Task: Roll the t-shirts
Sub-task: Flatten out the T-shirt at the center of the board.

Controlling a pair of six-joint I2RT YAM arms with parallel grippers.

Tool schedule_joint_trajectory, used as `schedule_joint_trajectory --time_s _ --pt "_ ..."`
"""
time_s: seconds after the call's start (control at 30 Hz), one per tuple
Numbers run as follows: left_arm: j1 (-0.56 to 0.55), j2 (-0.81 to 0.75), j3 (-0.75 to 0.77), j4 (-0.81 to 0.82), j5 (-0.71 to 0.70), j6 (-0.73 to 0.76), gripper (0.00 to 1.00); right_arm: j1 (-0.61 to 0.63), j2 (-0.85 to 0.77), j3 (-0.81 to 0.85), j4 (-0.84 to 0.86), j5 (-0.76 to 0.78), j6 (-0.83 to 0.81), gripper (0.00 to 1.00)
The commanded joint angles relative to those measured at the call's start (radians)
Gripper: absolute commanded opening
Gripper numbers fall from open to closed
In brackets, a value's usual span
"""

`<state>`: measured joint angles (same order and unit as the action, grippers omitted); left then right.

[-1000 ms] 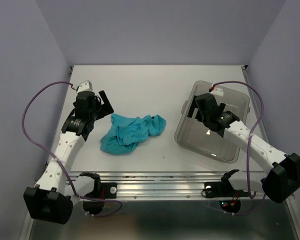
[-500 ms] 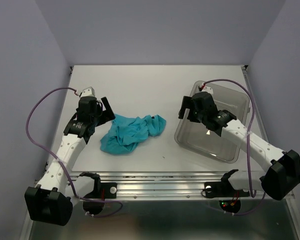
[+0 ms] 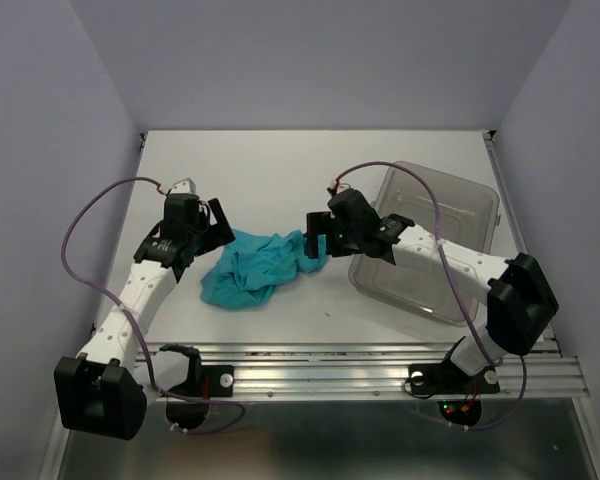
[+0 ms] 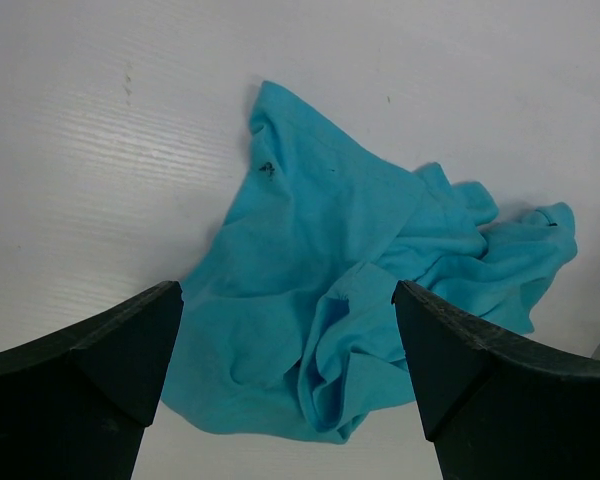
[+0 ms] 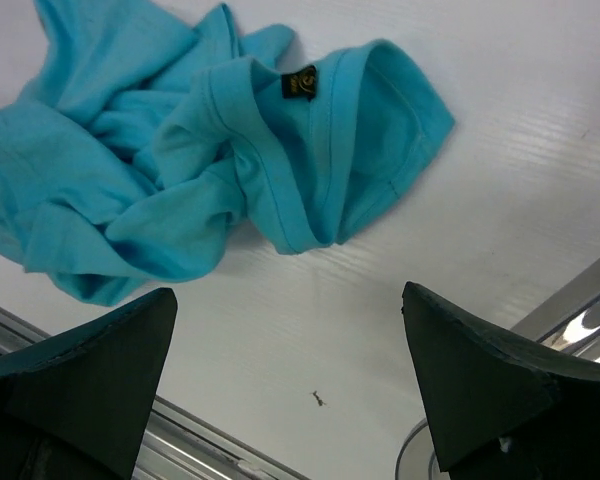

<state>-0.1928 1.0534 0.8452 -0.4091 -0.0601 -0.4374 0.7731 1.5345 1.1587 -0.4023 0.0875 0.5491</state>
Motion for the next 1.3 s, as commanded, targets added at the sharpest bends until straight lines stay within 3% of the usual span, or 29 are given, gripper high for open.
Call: schedule_joint_trajectory --time_s 0.0,0.17,0.37,0.67,0.77,0.93,1.07,1.27 --pt "-0.005 0.016 0.002 0.015 0.014 -0.009 0.98 0.002 0.053 0.027 -0.064 -0.025 -0.014 1.0" --pt "-0.007 0.031 0.011 0.009 0.014 -0.009 0.98 0.002 0.044 -0.005 -0.17 0.187 0.035 1.0" --pt "-0.011 0.046 -0.017 0.001 0.04 0.003 0.98 -0.008 0.02 -0.027 -0.348 0.338 0.075 1.0" --pt "-0.039 0.076 0.003 0.012 0.054 -0.023 0.98 -0.055 -0.05 -0.108 -0.438 0.459 0.156 1.0" --pt "-0.046 0.086 0.0 0.026 0.055 -0.027 0.96 -0.055 -0.066 -0.106 -0.412 0.434 0.135 1.0" --pt "-0.065 0.12 -0.009 0.03 0.055 -0.043 0.86 -0.055 -0.073 -0.082 -0.23 0.212 0.042 1.0" --pt "-0.097 0.126 -0.044 0.041 0.089 -0.087 0.78 -0.043 -0.024 -0.06 -0.087 0.062 0.009 1.0" --pt "-0.117 0.138 -0.083 0.087 0.098 -0.129 0.65 -0.034 0.113 -0.004 0.051 -0.002 0.018 0.98"
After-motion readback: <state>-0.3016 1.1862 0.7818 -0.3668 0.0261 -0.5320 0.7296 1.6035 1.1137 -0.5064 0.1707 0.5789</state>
